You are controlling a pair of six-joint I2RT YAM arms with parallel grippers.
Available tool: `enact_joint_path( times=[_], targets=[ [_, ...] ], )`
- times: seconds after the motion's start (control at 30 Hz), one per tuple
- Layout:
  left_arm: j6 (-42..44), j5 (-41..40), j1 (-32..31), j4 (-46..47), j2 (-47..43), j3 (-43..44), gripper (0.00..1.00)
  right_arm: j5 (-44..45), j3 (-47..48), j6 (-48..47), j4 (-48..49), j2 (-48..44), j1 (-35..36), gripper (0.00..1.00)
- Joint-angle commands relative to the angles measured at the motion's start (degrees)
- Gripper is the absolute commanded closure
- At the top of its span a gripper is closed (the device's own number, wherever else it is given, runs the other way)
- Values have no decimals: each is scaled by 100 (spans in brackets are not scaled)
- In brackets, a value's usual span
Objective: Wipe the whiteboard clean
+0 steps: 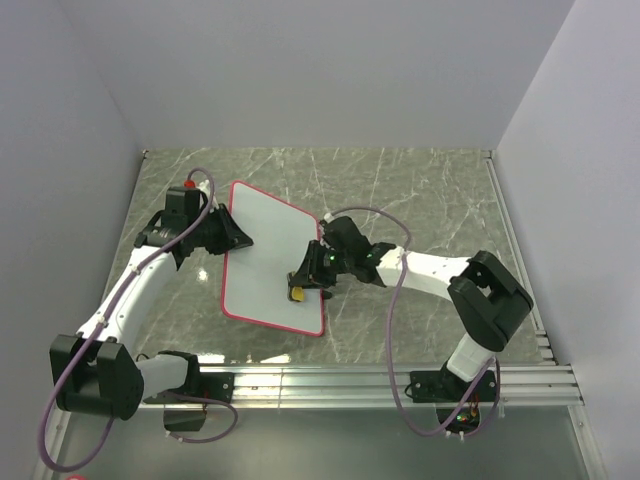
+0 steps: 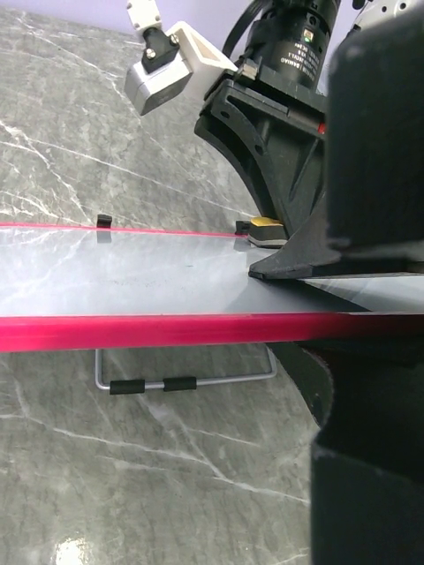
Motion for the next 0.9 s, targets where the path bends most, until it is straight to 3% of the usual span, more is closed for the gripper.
enact_joint_path(
  times=[0.0,0.17,0.43,0.57,0.73,0.87],
  targets=[
    [683,-638,-333,-483,279,-115,100,900,-495,-513,-1251,325,144,100],
    [674,-673,-325,-492,305,-80,100,1041,-784,-311,-1383,341,-101,100],
    [612,-743,-325,-483,288,-80,100,1314,-408,-477,-2016,597,-287,100],
    [560,-743,-324,-466,323,-80,100,1611,-4,-645,-2262,-271,-304,100],
    [542,-796,-333,-457,314,-80,100,2103,339,-619,-2621,-1528,-1004,100],
    [472,-796,-333,-483,358,-62,100,3403,840,-627,-3694,-1505,-1550,100]
  ],
)
